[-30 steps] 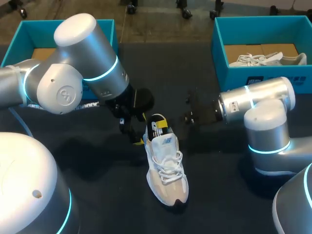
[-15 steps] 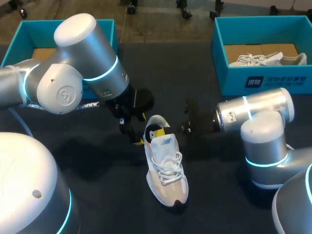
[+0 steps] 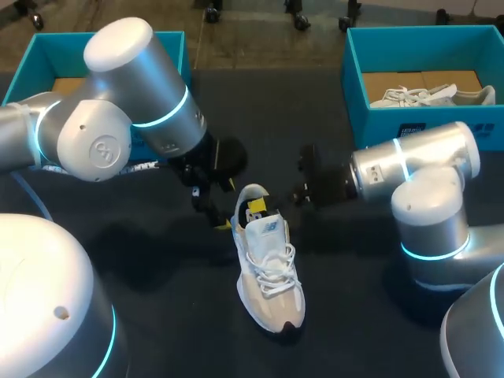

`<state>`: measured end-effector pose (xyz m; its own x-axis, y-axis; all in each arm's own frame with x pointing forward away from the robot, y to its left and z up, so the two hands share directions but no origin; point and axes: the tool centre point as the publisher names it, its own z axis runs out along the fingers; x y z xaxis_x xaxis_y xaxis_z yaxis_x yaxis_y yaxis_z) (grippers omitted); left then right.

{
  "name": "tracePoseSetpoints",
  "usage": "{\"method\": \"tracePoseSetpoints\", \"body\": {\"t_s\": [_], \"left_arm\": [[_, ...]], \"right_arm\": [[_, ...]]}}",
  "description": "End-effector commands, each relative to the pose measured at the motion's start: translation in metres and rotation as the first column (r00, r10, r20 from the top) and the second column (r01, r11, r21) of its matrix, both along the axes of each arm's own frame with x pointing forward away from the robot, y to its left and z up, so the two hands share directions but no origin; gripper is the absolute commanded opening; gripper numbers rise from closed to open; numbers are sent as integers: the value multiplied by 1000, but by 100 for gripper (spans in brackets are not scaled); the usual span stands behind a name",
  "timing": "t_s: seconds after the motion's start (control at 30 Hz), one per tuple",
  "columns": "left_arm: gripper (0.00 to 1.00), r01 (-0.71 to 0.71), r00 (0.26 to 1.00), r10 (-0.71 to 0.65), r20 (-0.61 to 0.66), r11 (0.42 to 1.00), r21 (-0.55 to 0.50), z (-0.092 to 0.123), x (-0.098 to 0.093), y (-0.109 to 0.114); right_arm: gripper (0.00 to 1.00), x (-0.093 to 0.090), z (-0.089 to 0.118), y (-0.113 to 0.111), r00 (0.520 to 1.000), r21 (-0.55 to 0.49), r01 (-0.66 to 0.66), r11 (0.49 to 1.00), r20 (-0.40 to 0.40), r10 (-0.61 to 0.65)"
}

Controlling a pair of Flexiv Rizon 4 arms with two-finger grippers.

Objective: Take the shoe out of the shoebox, open the shoe tongue, remove and reinsert the insole, then place the shoe into the shoebox

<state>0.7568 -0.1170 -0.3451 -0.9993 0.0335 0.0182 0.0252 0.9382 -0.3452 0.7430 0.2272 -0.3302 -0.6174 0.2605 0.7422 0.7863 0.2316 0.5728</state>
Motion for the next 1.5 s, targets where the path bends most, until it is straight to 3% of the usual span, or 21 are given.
{"method": "tracePoseSetpoints", "body": {"t_s": [0.03,0.5,0.93,1.07,1.1,1.13,1.5], "left_arm": [[100,-4,1000,4,9,1000,-4,7,-1,5],[100,42,999,-42,20,999,17,32,20,29],[100,6,1000,-8,29,997,74,48,49,64],[100,27,999,-29,24,996,90,54,58,74],[100,31,999,-33,24,995,93,55,60,76],[100,34,999,-37,25,995,97,56,62,78],[100,134,990,-141,31,978,160,72,87,91]], "right_arm": [[40,3,8,-2,1000,-40,-26,999,-11,25],[39,8,28,-35,996,-133,-83,988,-39,79],[36,36,53,-70,961,-224,-175,959,-251,117],[21,41,63,-74,943,-286,-171,943,-325,72],[15,42,66,-75,939,-301,-169,938,-337,61],[0,43,69,-75,936,-314,-167,934,-348,51],[0,48,93,-66,889,-539,-73,839,-417,-190]]}}
